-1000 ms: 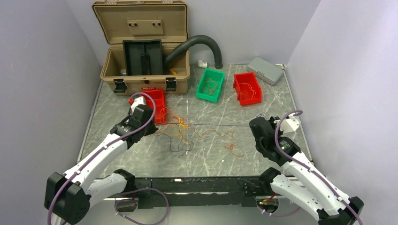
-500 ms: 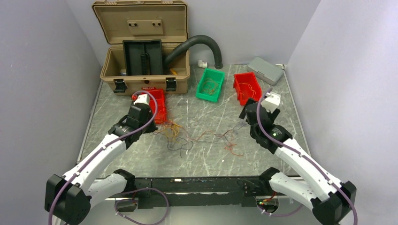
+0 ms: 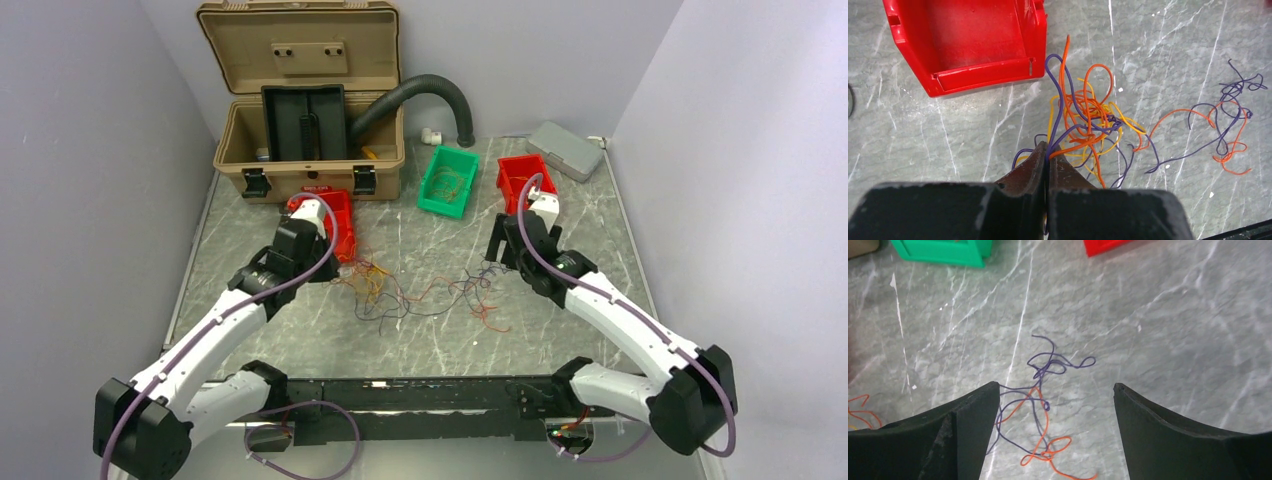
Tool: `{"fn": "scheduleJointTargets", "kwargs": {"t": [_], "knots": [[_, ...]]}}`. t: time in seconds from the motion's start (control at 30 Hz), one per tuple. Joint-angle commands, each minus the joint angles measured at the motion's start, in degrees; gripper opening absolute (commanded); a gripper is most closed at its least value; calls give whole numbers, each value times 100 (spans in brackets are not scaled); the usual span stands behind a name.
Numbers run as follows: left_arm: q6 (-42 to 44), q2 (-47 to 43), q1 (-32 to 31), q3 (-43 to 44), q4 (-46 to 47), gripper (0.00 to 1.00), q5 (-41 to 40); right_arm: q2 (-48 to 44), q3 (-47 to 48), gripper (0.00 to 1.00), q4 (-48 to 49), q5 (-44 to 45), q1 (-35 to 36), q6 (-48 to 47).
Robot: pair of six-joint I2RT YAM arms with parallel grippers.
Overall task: Untangle the cables
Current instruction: Untie the cable.
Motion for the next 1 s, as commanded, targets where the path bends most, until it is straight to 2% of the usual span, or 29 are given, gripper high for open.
{"fn": "scheduleJointTargets", "kwargs": {"t": [0.0, 0.1, 0.23, 0.33, 0.43, 0.6, 0.63, 0.73, 0.8, 0.97], "knots": [[35, -232, 21, 9, 186, 7, -34, 322, -290, 86, 481, -391, -75, 1147], [5, -271, 22, -25, 219, 6, -24, 869, -452, 87, 916, -729, -118, 1680], [13, -311, 25, 1, 147, 7, -77, 1748, -206, 87, 848, -677, -127, 2226], [11, -395, 25, 27, 63, 6, -175, 2225, -18, 83, 624, -445, -159, 2667], [2, -468, 21, 23, 28, 6, -233, 2437, -202, 77, 855, -336, -226, 3089], [-58, -620, 18, 59, -95, 4, -455, 2891, -286, 53, 1380, -477, -539, 3218], [-81, -687, 18, 57, -126, 4, -534, 2972, -262, 43, 1464, -542, -611, 3180], [-152, -1000, 19, -40, -137, 3, -790, 3133, -236, 0, 1709, -789, -814, 3109], [-202, -1209, 25, -81, -181, 3, -966, 3044, -182, 0, 1549, -732, -1010, 3158], [-571, -1614, 29, 2, -776, 0, -1947, 2068, -67, 0, 855, 198, -1758, 2813]]}}
